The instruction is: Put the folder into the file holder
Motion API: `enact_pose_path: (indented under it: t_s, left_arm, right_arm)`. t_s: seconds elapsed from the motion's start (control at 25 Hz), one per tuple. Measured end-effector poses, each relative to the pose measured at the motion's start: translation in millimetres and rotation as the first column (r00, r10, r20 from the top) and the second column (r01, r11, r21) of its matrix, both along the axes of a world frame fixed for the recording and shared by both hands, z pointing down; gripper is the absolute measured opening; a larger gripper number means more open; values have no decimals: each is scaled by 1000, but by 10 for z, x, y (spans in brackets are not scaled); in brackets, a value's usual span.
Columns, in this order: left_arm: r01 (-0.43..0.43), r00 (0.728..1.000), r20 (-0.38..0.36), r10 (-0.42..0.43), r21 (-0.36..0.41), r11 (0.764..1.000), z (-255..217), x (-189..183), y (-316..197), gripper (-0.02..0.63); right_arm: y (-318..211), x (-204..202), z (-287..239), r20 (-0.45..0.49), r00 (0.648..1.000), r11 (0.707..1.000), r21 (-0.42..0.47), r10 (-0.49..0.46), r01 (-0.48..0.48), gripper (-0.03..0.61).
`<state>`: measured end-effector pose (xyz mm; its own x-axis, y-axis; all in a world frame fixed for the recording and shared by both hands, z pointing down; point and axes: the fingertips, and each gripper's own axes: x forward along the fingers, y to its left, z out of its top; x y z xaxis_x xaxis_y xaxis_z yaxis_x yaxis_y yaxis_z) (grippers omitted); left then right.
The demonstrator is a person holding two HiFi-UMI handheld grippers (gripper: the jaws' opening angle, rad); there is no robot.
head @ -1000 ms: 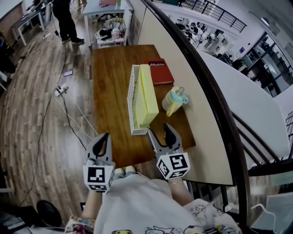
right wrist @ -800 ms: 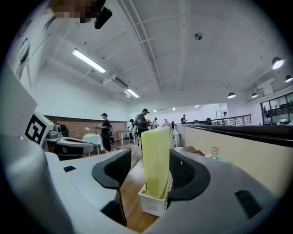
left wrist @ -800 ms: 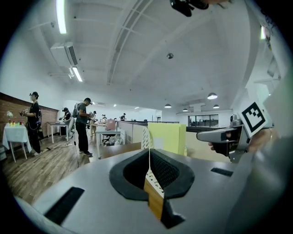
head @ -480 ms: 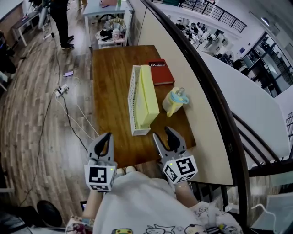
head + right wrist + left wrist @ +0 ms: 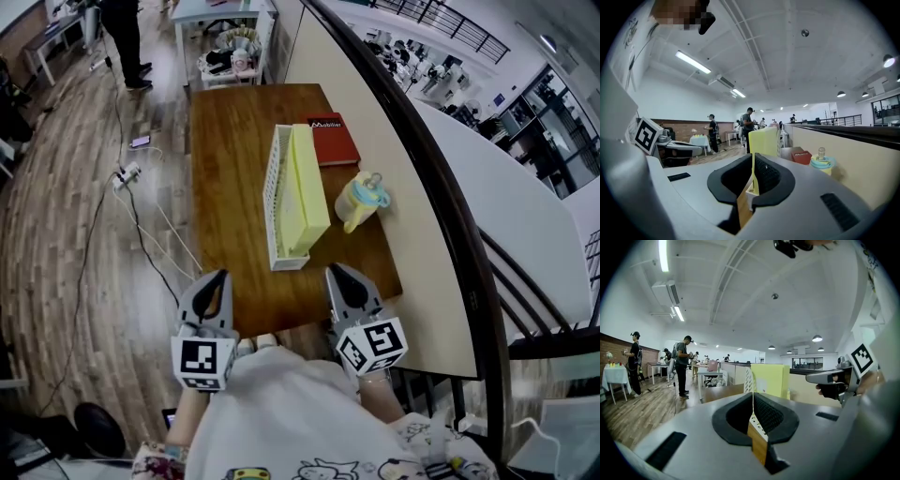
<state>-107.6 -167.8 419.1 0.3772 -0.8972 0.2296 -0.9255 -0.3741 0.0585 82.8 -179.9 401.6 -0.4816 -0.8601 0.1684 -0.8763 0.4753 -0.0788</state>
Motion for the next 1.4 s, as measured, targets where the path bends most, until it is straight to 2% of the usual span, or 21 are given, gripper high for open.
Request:
enact_pose_path:
  t_s: [0.44,1.4]
  left_arm:
    - [5,1000,-2,-5,-42,999,139,-40,25,5]
    - [-2,1000,18,3,-42,999,173,-74,-9,5]
  right_arm:
    - [4,41,144,2,1000,999,-44,3,-3,0]
    - [-26,42,235,37,999,997,-75,13,-10,0]
